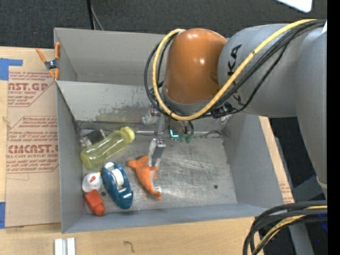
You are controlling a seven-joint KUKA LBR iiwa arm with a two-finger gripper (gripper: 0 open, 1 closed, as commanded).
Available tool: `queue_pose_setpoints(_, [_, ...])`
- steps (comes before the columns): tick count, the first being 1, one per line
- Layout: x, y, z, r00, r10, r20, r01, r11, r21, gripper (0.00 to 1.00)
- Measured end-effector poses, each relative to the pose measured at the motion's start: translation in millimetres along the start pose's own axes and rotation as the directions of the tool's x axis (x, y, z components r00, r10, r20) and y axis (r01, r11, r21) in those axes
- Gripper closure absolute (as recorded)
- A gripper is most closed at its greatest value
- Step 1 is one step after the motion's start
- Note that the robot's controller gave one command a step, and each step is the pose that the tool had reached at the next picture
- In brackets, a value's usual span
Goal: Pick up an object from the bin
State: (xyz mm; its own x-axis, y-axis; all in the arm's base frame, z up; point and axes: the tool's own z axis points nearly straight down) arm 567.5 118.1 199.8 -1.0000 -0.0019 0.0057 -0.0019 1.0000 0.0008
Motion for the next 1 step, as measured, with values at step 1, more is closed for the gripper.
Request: queue_pose_setpoints(1, [-1.8,-0.5,-3.9,1.0,0.001,0.007,-0.001,1.0,-0.001,0.0])
